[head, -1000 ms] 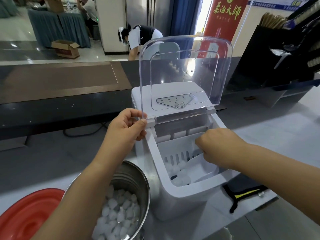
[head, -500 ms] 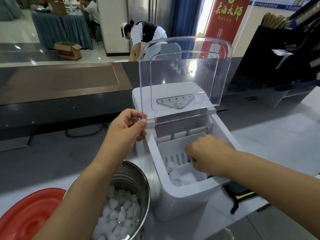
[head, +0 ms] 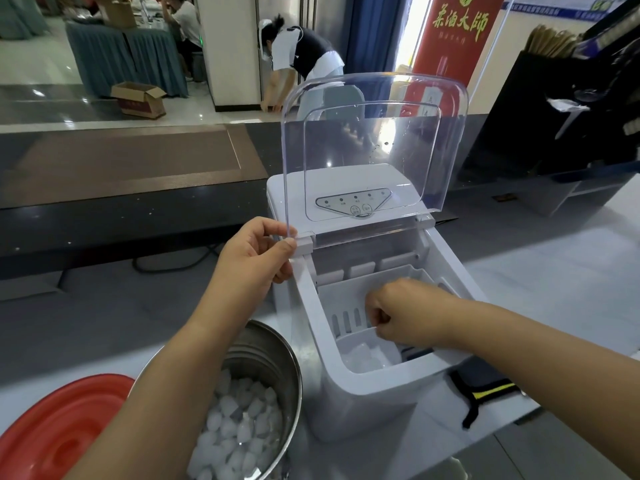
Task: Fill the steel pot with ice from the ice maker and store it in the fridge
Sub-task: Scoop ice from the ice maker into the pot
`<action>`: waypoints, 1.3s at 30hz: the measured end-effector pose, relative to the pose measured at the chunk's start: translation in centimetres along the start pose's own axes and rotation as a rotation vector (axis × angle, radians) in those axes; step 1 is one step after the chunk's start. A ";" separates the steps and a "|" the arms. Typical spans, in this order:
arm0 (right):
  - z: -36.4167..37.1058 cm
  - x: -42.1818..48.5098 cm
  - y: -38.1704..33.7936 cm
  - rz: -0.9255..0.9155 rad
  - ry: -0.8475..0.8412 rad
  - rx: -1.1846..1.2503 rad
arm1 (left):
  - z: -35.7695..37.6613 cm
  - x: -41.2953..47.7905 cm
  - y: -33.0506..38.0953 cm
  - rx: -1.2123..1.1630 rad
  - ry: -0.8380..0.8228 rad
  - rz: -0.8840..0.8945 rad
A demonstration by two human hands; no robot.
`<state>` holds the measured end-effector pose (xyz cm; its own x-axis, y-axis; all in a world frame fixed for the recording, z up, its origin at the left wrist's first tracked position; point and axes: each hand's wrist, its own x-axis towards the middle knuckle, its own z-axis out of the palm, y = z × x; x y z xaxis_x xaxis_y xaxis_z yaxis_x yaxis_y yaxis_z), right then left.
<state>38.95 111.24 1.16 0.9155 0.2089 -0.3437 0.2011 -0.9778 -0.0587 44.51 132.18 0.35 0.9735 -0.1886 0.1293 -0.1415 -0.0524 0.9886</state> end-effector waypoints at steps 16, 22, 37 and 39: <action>-0.1 -0.2 0.4 0.095 -0.056 0.199 | -0.1 -0.3 0.7 0.006 -0.008 -0.016; -0.1 -0.8 0.9 0.185 -0.030 0.310 | -0.1 -0.5 1.0 -0.020 -0.022 -0.027; -3.2 -3.0 -0.2 0.336 0.211 0.496 | -2.9 -1.7 1.1 -0.051 0.002 -0.002; -4.1 -3.7 -0.9 0.347 0.258 0.505 | -3.5 -1.9 1.0 -0.064 0.013 -0.003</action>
<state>36.84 111.46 6.32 0.9645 -0.1834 -0.1899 -0.2504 -0.8632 -0.4384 43.16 135.97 1.34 0.9763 -0.1754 0.1267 -0.1271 0.0095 0.9918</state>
